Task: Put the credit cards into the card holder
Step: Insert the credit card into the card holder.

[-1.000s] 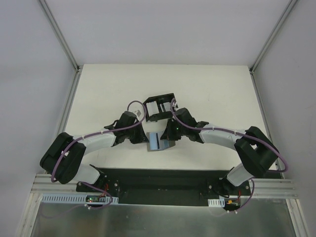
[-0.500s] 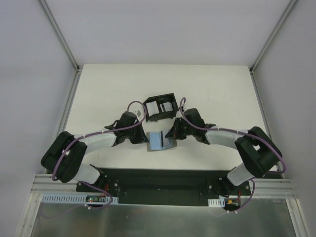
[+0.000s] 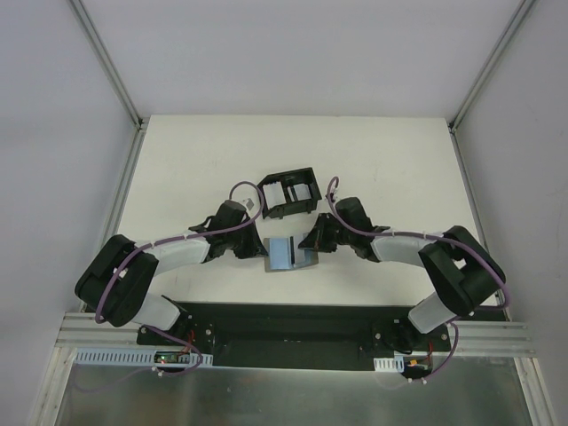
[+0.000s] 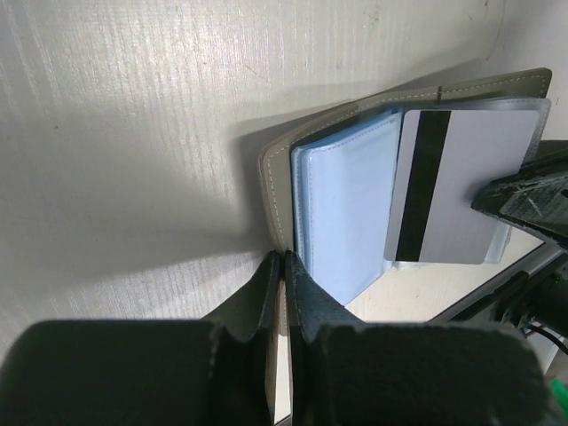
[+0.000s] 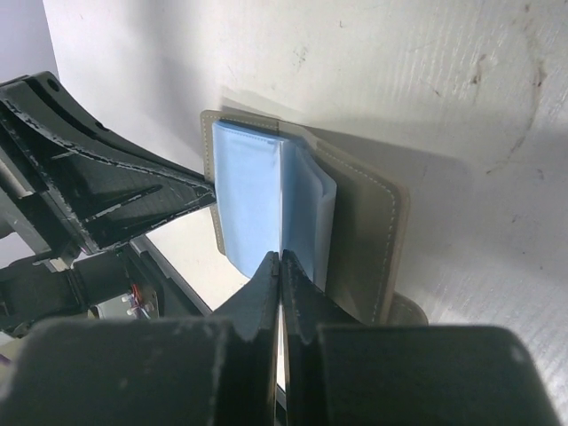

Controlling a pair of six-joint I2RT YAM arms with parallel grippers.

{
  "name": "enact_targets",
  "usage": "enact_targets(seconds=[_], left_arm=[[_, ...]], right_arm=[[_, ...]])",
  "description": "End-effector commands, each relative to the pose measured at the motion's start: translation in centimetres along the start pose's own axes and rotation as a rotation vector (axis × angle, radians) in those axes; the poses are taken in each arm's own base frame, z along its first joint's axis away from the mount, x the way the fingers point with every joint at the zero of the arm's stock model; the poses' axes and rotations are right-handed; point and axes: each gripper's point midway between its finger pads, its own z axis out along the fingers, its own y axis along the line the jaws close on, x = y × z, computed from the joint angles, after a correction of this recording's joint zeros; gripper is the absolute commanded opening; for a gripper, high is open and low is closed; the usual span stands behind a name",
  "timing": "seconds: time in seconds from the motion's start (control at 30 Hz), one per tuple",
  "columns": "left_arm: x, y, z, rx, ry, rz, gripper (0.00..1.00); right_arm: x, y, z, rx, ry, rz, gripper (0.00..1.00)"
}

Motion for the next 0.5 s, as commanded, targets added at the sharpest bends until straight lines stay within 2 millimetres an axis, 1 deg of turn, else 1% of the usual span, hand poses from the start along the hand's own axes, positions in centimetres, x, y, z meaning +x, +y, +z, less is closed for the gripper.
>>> enact_targets(seconds=[0.0, 0.23, 0.47], left_arm=[[-0.5, -0.1, 0.1, 0.008, -0.01, -0.015, 0.0], [-0.6, -0.3, 0.0, 0.016, -0.013, -0.016, 0.0], [-0.6, -0.3, 0.0, 0.02, -0.017, -0.019, 0.0]], right_arm=[[0.0, 0.6, 0.6, -0.059, -0.004, 0.026, 0.01], [0.8, -0.3, 0.8, -0.034, 0.009, 0.056, 0.01], [2.3, -0.6, 1.4, -0.018, 0.049, 0.058, 0.0]])
